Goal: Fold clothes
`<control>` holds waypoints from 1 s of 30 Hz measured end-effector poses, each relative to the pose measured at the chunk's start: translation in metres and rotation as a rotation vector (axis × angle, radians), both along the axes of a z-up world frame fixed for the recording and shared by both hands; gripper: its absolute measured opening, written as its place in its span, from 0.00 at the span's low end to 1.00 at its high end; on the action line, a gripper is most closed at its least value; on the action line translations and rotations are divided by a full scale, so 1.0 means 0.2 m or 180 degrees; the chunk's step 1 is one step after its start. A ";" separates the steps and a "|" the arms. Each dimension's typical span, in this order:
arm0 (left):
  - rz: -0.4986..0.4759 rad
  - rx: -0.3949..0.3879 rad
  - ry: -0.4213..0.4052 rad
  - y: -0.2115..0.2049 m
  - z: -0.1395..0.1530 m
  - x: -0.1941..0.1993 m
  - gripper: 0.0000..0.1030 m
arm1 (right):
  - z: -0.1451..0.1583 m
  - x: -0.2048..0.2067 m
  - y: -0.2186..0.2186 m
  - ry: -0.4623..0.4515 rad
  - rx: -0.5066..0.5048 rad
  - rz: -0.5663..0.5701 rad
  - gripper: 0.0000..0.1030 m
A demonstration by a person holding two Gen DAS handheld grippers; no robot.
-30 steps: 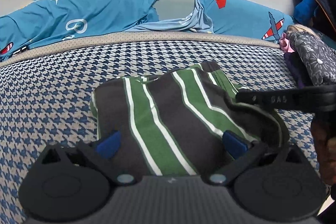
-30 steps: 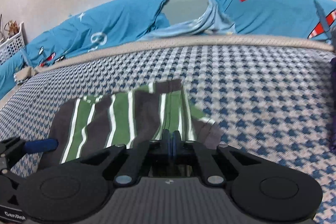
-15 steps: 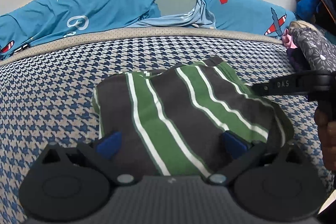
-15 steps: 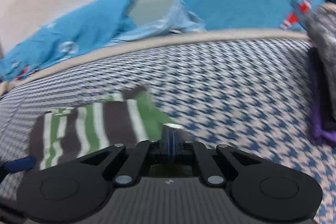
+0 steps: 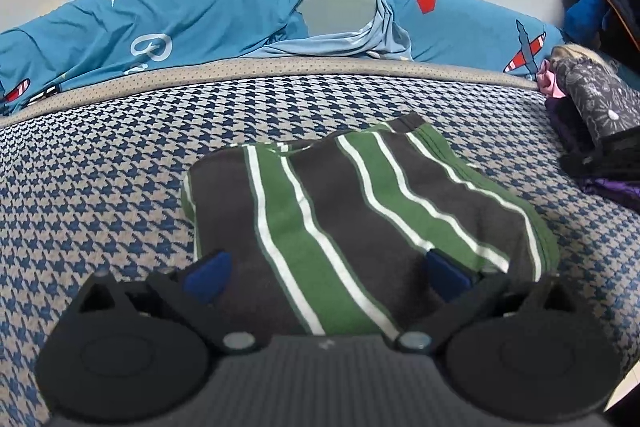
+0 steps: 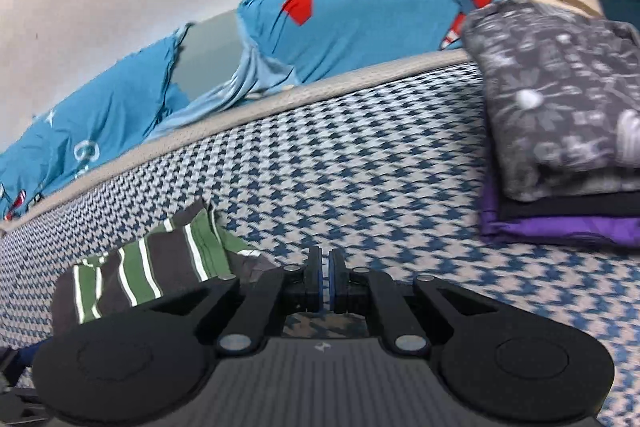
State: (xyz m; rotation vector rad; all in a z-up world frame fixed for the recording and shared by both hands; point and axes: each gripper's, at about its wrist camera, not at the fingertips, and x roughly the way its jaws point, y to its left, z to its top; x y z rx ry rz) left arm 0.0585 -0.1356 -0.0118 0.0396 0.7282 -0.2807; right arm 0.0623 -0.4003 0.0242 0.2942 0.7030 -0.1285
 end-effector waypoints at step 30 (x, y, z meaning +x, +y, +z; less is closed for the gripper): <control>-0.0069 -0.0014 -0.0019 -0.02 0.01 -0.05 1.00 | 1.00 -0.67 -0.79 -0.0415 -0.0363 -0.1611 0.05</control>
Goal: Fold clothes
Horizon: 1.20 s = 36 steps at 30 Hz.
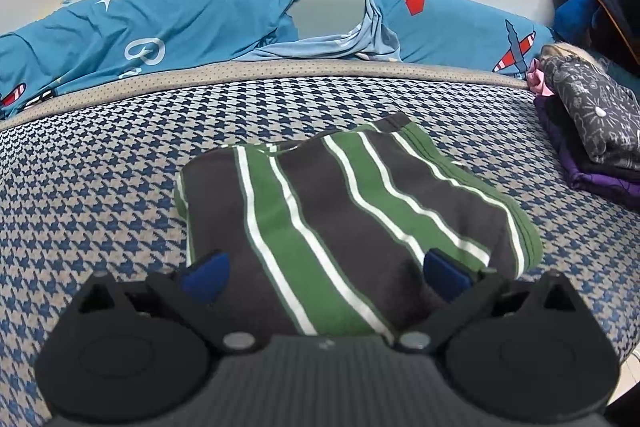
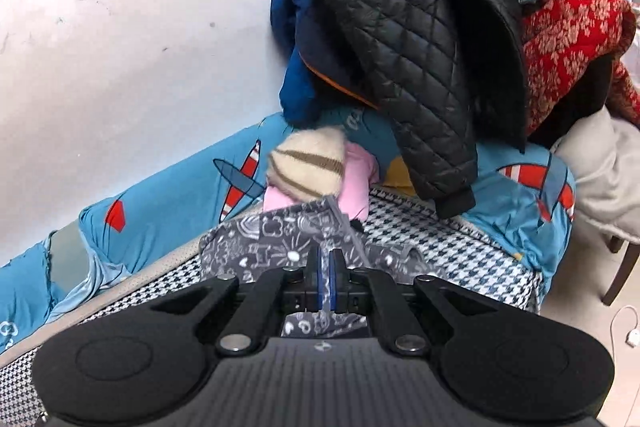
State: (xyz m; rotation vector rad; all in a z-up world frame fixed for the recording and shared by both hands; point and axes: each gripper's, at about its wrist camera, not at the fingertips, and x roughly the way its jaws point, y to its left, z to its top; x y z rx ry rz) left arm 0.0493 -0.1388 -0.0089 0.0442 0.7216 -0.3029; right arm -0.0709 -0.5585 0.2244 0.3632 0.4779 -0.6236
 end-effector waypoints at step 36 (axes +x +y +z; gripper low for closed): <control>0.0131 -0.0045 -0.0008 0.09 0.05 -0.05 1.00 | -0.73 0.24 0.62 0.0538 0.0782 0.1274 0.10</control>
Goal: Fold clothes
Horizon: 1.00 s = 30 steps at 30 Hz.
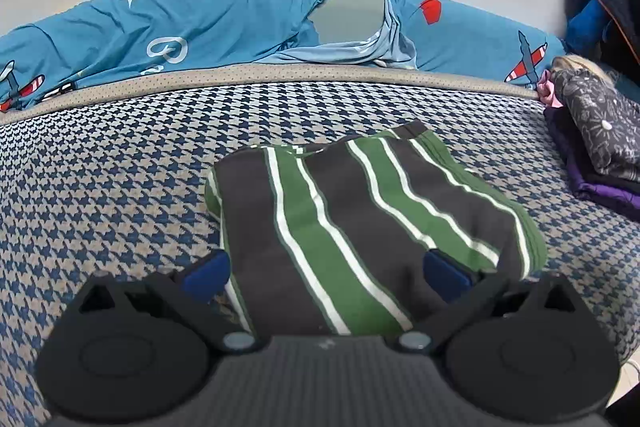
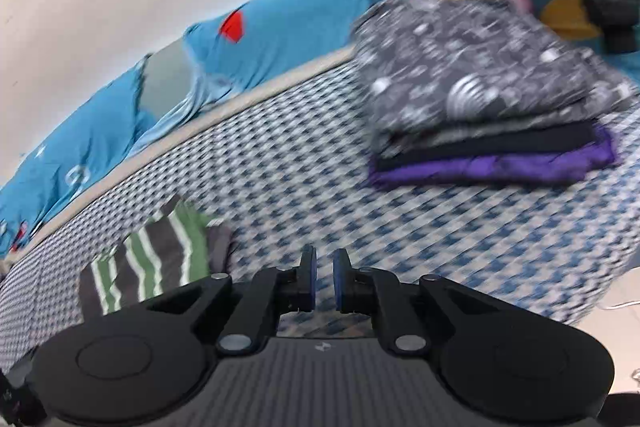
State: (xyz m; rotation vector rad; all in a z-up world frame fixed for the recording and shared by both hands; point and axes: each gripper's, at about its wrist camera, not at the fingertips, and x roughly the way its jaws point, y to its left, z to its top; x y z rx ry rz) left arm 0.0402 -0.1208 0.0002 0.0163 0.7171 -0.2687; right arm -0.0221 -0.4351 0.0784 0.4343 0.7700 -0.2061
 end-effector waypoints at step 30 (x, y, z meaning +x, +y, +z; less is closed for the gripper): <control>-0.0580 0.0463 -0.0077 0.02 -0.07 -0.21 1.00 | -0.42 0.23 0.38 -0.0164 0.0488 0.0701 0.24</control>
